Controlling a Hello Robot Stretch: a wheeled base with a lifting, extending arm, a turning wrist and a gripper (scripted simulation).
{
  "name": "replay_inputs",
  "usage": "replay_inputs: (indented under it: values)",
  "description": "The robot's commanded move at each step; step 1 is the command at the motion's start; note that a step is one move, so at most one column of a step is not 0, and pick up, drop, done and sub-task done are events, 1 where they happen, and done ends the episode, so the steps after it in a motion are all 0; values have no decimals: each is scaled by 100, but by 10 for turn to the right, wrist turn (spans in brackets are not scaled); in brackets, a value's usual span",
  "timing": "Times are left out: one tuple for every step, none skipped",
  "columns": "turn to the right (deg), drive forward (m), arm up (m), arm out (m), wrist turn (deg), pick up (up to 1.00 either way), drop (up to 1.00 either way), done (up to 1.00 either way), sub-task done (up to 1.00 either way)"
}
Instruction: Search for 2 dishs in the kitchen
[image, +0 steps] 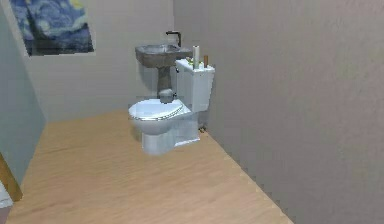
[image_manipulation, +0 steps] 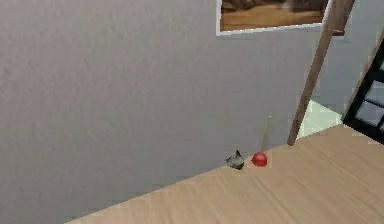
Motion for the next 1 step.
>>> replay_inputs:
  values:
    - [-450, 0, 0, 0, 0, 0, 0, 0, 0]
